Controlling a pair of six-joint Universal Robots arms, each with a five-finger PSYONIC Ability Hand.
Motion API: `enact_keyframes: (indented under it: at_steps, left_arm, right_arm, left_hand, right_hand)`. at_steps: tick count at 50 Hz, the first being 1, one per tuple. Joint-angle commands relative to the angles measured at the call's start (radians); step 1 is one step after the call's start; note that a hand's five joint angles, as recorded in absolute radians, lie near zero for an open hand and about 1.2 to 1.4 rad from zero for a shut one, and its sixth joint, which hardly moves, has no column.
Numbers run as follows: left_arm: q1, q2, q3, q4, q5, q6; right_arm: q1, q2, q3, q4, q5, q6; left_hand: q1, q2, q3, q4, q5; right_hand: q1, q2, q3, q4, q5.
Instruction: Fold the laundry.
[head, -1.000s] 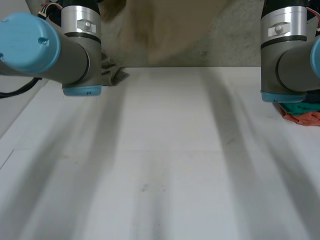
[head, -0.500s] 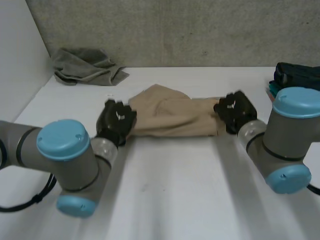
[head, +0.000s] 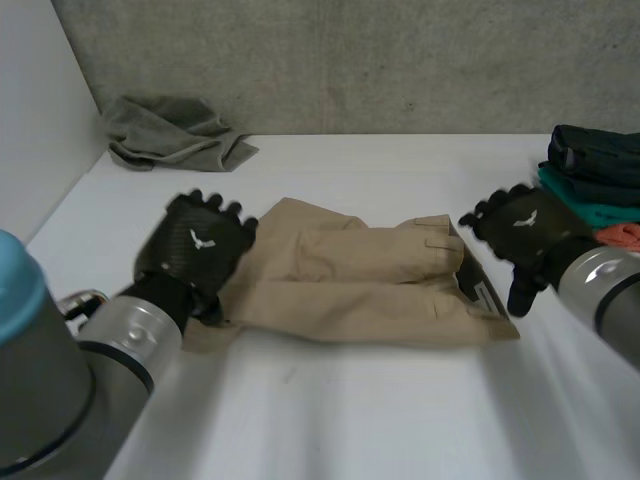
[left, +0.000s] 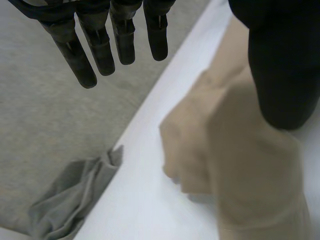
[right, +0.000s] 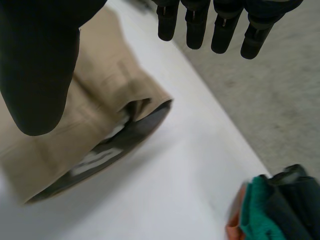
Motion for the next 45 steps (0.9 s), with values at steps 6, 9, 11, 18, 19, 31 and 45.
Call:
enact_keyframes:
  at_steps: [6, 9, 11, 18, 19, 31, 45]
  left_arm:
    - [0.13, 0.057, 0.05, -0.014, 0.028, -0.181]
    - [0.131, 0.054, 0.057, -0.029, 0.037, -0.223]
    - [0.134, 0.042, 0.062, -0.033, 0.037, -0.238]
    - [0.156, -0.062, 0.08, 0.001, 0.061, -0.238]
    - [0.156, -0.084, 0.09, 0.013, 0.072, -0.238]
    - [0.194, -0.503, 0.37, 0.078, 0.232, -0.227]
    - [0.194, -0.729, 0.579, 0.046, 0.278, -0.224]
  right_arm:
    - [-0.122, -0.082, -0.064, 0.011, -0.114, 0.232]
    - [-0.12, -0.08, -0.076, 0.028, -0.116, 0.232]
    - [-0.119, -0.076, -0.092, 0.057, -0.114, 0.234]
    - [-0.033, 0.01, -0.096, 0.057, -0.108, 0.281]
    - [-0.007, 0.03, -0.098, 0.046, -0.105, 0.295]
    - [0.159, 0.337, -0.188, -0.201, 0.108, 0.329]
    - [0.17, 0.399, -0.24, -0.302, 0.122, 0.318]
  left_hand:
    - [-0.012, -0.007, -0.012, -0.004, -0.002]
    - [-0.001, 0.004, 0.0, 0.008, 0.01]
    - [-0.001, 0.004, 0.0, 0.008, 0.01]
    - [-0.001, 0.004, 0.0, 0.008, 0.01]
    - [-0.001, 0.004, 0.0, 0.008, 0.01]
    - [-0.033, -0.028, -0.032, -0.024, -0.022]
    - [0.236, 0.241, 0.237, 0.245, 0.247]
  right_hand:
    - [-0.06, -0.038, -0.043, -0.043, -0.046]
    - [-0.06, -0.038, -0.043, -0.043, -0.046]
    - [-0.06, -0.038, -0.043, -0.043, -0.046]
    - [-0.06, -0.038, -0.043, -0.043, -0.046]
    - [-0.055, -0.033, -0.038, -0.039, -0.041]
    - [0.033, 0.054, 0.05, 0.049, 0.047]
    - [1.162, 1.184, 1.179, 1.178, 1.176]
